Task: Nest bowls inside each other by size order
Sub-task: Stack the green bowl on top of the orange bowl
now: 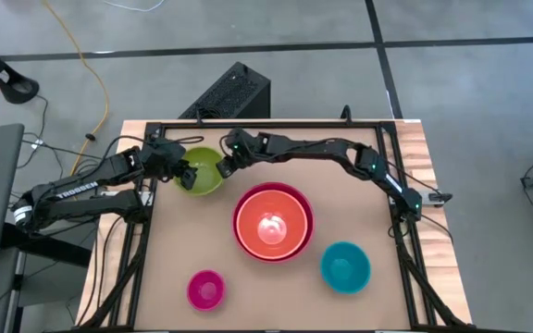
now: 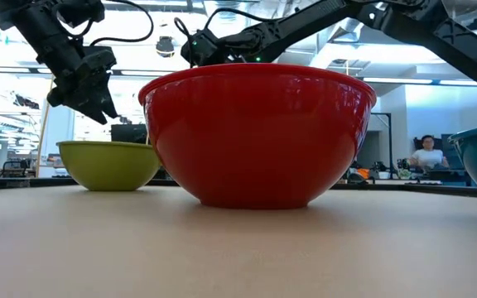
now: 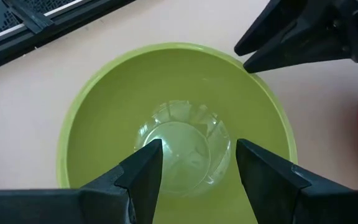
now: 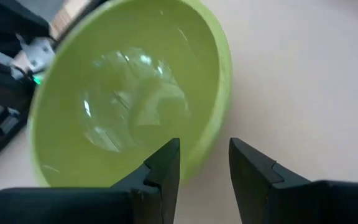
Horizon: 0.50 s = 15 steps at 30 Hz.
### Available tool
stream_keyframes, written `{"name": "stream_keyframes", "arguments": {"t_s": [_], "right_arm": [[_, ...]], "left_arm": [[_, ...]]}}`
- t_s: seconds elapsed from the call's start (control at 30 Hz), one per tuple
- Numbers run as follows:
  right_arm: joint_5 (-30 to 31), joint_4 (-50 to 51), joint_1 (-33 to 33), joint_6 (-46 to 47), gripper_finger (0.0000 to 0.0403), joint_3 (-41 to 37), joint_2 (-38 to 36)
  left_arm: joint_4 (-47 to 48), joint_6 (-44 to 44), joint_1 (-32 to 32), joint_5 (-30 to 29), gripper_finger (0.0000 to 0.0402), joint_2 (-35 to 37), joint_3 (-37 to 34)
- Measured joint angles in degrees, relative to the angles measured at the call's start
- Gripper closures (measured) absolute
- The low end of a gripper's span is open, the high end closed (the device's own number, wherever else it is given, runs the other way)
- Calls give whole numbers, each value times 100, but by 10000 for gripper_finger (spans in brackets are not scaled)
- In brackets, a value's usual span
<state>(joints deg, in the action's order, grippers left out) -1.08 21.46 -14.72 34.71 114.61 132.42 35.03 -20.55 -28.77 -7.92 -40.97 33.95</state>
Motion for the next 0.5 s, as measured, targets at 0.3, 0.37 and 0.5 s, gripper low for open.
{"name": "stream_keyframes", "arguments": {"t_s": [0.3,0.37,0.5], "right_arm": [[218,-336,9,282,279,-2,2],[303,-384,7,246,282,-2,1],[293,-350,-41,230,282,-2,1]], "left_arm": [[0,-7,0,0,207,0,0],[0,-7,0,0,207,0,0],[0,-7,0,0,207,0,0]]}}
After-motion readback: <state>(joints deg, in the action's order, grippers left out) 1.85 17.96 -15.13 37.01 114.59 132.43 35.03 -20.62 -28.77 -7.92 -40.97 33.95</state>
